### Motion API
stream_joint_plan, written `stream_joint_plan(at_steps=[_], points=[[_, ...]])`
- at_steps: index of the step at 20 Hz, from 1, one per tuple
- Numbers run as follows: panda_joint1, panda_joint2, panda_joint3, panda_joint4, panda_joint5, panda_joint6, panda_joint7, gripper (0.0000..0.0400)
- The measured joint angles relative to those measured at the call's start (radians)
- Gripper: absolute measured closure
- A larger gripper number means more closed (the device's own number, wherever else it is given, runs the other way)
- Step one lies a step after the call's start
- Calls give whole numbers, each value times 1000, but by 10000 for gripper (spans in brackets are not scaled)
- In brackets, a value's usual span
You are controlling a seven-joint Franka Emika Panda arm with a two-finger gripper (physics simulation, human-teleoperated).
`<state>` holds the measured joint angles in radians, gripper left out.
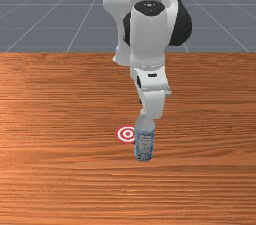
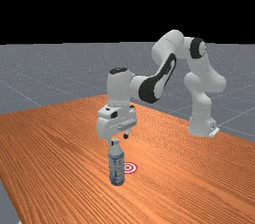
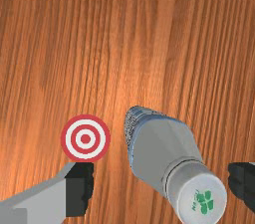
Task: Pick up the bottle and put it on the marker
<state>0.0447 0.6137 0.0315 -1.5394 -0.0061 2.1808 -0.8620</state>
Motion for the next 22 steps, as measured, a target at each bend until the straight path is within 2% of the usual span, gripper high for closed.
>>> stream_joint_plan(at_steps=[1,2,4,8,10,11,14,15,16,22], points=[[25,-20,-20,-42,-39,58,36,0],[31,-18,-21,-40,-43,57,43,0],[20,-19,-5,-45,-9,67,37,0],[21,-20,-30,-54,3,73,117,0],[-2,-22,-27,-58,5,75,69,0],[-16,-35,-16,-85,0,116,4,0],[-20,-25,-6,-59,-4,76,-33,0],[6,-24,-30,-56,-31,73,35,0],[-10,-25,-9,-57,-6,76,-8,0],[-1,-5,-12,-47,-5,74,16,0]])
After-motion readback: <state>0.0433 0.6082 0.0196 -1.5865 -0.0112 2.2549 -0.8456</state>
